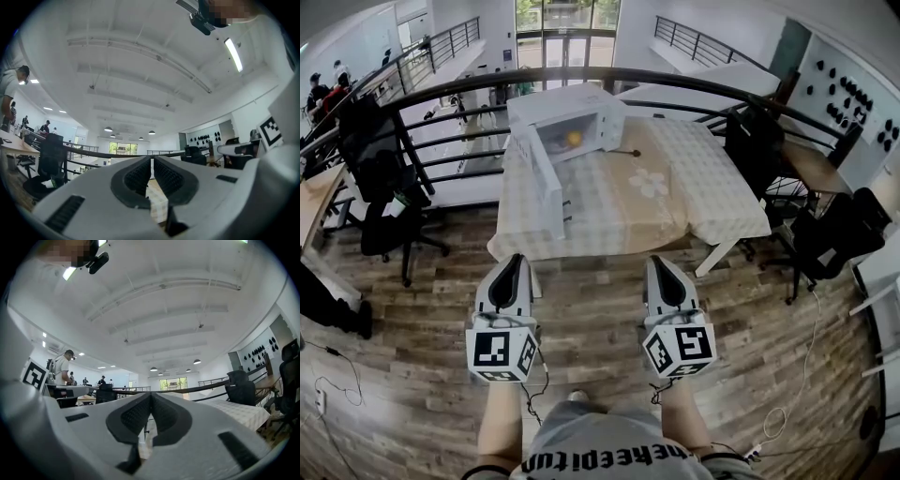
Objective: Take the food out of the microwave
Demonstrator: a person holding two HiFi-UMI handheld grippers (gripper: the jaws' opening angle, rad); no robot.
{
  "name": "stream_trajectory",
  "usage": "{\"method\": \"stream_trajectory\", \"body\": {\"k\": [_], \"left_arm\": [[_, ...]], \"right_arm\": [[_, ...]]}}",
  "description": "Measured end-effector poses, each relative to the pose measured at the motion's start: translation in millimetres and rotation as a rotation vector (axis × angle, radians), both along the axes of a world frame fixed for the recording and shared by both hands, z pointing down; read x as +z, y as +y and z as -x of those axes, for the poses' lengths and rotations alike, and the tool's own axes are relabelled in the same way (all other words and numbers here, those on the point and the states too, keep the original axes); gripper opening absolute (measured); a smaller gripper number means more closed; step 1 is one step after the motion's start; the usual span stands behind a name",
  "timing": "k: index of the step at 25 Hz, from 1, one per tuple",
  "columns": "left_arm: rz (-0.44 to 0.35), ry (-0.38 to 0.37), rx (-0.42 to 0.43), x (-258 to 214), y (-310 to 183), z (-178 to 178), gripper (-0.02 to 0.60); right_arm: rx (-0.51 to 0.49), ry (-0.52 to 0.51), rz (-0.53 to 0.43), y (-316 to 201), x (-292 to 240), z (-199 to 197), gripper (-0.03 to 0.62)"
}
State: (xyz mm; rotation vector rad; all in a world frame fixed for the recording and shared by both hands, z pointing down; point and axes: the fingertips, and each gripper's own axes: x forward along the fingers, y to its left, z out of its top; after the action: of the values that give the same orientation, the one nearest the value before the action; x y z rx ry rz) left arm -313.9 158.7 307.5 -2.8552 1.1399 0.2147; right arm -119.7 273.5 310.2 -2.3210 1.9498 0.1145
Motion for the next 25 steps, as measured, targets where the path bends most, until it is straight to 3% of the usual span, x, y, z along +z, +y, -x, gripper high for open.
{"method": "stream_trajectory", "body": {"k": [12,25], "left_arm": [[0.039,0.005,0.032,11,-33,-7,0.02],[0.012,0.021,0.0,11,-97,-57,0.02]], "right_arm": [[0.033,-0.005,0.027,-25,13,-2,0.005],[-0.012,0.005,0.01,-98,12,-59,0.005]]}}
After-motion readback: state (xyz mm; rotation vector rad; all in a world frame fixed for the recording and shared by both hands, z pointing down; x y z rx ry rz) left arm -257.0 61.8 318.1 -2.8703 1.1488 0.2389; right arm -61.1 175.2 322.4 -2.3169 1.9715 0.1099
